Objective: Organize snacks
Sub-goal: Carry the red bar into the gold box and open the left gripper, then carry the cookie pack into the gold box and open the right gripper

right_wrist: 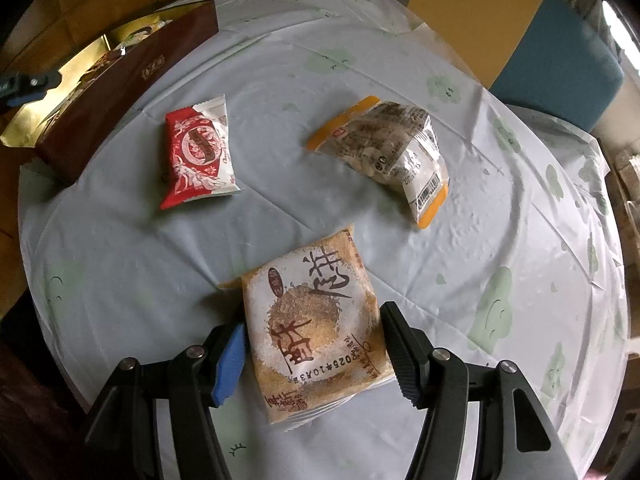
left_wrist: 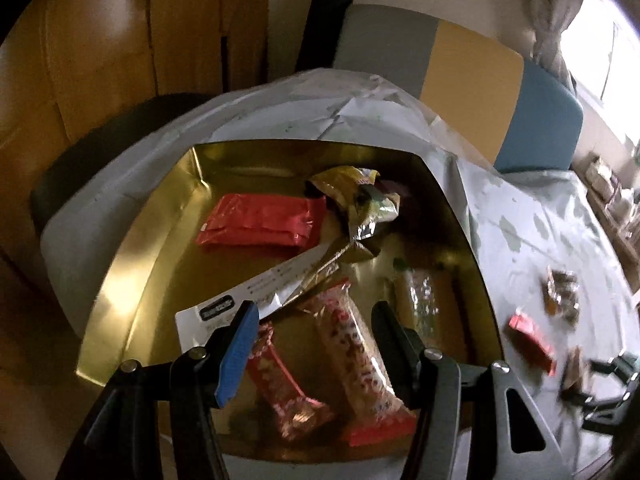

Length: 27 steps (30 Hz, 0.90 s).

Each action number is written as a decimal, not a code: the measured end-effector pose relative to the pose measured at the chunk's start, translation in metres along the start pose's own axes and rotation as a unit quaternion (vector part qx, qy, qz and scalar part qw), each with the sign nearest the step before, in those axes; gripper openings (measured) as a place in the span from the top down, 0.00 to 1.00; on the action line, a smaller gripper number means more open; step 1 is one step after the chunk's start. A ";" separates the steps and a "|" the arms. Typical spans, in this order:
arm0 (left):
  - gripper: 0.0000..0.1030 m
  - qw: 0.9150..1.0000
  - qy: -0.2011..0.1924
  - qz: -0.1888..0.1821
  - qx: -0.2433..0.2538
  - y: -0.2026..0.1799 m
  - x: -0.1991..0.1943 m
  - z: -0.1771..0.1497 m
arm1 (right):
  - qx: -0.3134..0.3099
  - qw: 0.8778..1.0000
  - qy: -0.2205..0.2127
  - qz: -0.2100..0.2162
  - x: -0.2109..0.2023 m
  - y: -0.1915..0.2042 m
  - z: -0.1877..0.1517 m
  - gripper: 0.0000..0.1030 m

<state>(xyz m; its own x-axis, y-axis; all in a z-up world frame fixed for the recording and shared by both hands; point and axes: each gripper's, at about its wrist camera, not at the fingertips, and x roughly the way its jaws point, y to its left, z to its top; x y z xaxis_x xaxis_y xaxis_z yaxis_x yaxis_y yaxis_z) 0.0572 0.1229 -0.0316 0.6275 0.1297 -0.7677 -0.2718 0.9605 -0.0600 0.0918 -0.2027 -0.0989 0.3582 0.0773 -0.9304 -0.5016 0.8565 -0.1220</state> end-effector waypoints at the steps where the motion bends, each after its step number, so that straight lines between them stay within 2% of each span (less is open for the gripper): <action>1: 0.42 1.000 0.000 0.004 0.004 -0.002 0.000 -0.003 | -0.001 1.000 0.000 -0.001 0.000 0.000 0.000 0.39; 5: 0.42 1.000 0.006 0.005 0.001 -0.001 -0.002 -0.016 | 0.000 1.000 -0.002 -0.005 -0.002 0.002 0.000 0.39; 9: 0.41 1.000 -0.004 0.009 -0.001 -0.001 -0.006 -0.024 | -0.001 1.000 -0.003 -0.009 -0.003 0.004 -0.001 0.39; 27: 0.39 1.000 -0.012 0.012 -0.009 0.011 -0.005 -0.038 | 0.023 1.000 -0.002 -0.016 -0.004 0.002 -0.002 0.39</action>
<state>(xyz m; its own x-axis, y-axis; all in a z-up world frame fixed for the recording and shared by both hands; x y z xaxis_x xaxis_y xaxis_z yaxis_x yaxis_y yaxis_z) 0.0232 0.1234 -0.0525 0.6385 0.1580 -0.7532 -0.2987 0.9528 -0.0534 0.0875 -0.2025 -0.0960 0.3772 0.0516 -0.9247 -0.4534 0.8809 -0.1358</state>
